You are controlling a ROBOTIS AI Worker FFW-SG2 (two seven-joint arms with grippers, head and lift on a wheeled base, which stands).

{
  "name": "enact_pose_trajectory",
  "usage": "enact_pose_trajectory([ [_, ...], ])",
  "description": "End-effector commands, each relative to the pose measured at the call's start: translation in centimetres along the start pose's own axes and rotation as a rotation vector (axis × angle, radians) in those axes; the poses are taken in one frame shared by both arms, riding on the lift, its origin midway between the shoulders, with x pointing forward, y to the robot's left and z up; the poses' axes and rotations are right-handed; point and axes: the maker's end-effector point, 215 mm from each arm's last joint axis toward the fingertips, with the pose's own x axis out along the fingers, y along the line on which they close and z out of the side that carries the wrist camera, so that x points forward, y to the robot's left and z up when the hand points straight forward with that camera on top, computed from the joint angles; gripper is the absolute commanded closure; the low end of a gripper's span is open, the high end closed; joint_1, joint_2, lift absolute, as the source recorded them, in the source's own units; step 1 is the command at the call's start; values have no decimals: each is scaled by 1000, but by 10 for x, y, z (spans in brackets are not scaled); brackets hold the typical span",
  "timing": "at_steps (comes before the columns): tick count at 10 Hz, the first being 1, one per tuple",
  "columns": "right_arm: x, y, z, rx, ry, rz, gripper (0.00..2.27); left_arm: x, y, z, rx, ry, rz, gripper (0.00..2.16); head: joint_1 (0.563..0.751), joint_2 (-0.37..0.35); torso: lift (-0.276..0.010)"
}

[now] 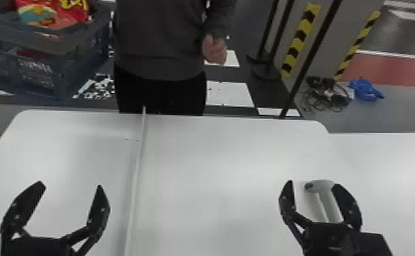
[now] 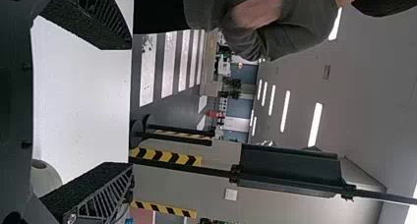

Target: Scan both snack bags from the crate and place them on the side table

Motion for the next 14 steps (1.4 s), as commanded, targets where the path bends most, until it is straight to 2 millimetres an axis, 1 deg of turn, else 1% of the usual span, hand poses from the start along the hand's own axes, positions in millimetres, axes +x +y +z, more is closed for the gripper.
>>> enact_pose_trajectory([
  [1,0,0,0,1,-1,-1,76,1,0,1,0,-2,0,63,695,-181,-98],
  [10,1,0,-1,-1,2,0,76,2,-1,1,4,-4,-1,73,695,-183,-98],
  [13,1,0,-1,-1,4,-2,76,1,-3,-1,6,-1,-9,76,695,-185,-98],
  [14,1,0,-1,-1,2,0,76,2,-5,2,4,-8,-18,76,695,-186,-98],
])
